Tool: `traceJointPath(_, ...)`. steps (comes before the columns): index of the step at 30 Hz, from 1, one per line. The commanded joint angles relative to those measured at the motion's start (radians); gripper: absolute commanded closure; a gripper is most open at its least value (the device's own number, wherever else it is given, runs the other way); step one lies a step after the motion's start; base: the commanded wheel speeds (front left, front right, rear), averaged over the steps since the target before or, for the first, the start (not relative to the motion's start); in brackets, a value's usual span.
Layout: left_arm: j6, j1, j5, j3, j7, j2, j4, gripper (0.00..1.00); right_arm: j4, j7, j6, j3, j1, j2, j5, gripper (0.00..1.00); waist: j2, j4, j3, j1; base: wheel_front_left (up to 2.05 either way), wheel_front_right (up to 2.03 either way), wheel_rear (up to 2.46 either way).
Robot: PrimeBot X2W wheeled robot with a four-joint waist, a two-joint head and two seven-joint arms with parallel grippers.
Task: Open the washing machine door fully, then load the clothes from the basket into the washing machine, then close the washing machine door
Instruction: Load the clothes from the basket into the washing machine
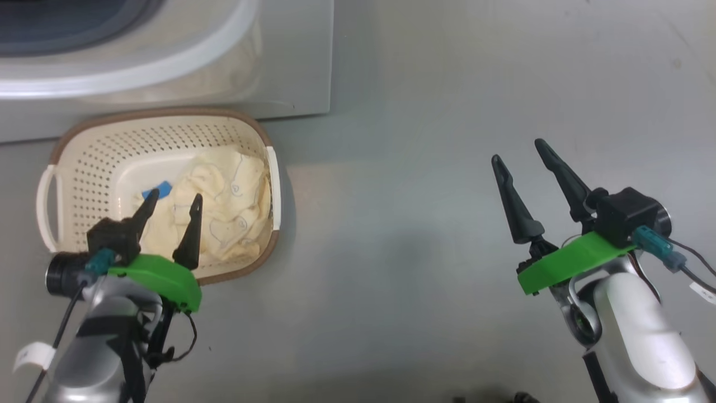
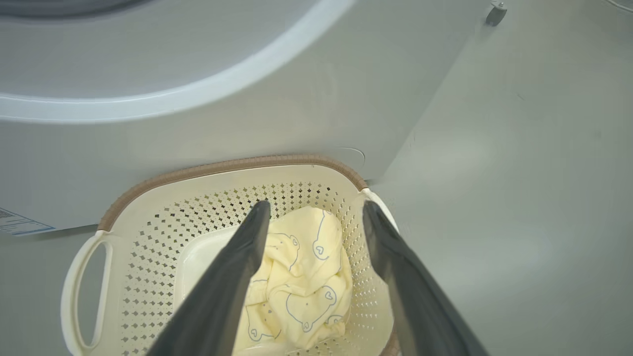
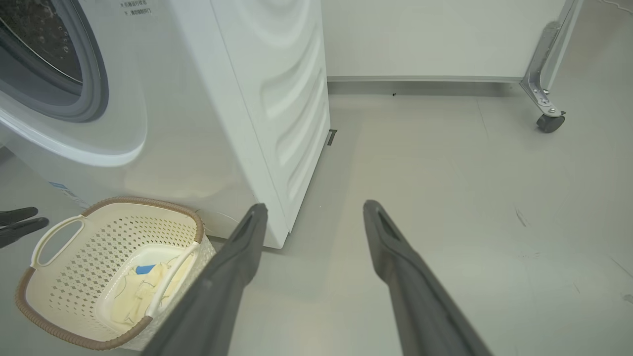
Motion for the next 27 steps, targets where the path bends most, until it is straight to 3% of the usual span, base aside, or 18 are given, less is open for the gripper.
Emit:
traceJointPath(1,0.000,-0.042,-0.020,0.005,-0.003,0.040,0.012,0.00,-0.036,-0.010,0.000,0.018,-0.014,0.003,-0.002,0.00,0.0001,-0.023,0.089,-0.0004,0.00,0.00,0.00)
traceJointPath(5,0.000,-0.176,-0.171,-0.082,0.069,0.056,0.136,0.00,-0.052,-0.010,0.000,0.025,-0.028,0.003,0.003,0.00,0.0001,-0.040,0.174,-0.0004,0.00,0.00,0.00)
traceJointPath(11,0.000,-0.312,-0.364,-0.230,0.169,0.109,0.207,0.00,-0.068,-0.010,0.000,0.038,-0.049,0.003,0.011,0.00,0.0001,-0.064,0.257,-0.0004,0.00,0.00,0.00)
traceJointPath(21,0.000,-0.468,-0.523,-0.460,0.262,0.217,0.233,0.00,-0.092,-0.010,0.000,0.048,-0.065,0.003,0.021,0.00,0.0001,-0.097,0.349,-0.0004,0.00,0.00,0.00)
traceJointPath(27,0.000,-0.567,-0.569,-0.585,0.301,0.233,0.278,0.00,-0.106,-0.010,0.000,0.054,-0.074,0.003,0.024,0.00,0.0001,-0.103,0.401,-0.0004,0.00,0.00,0.00)
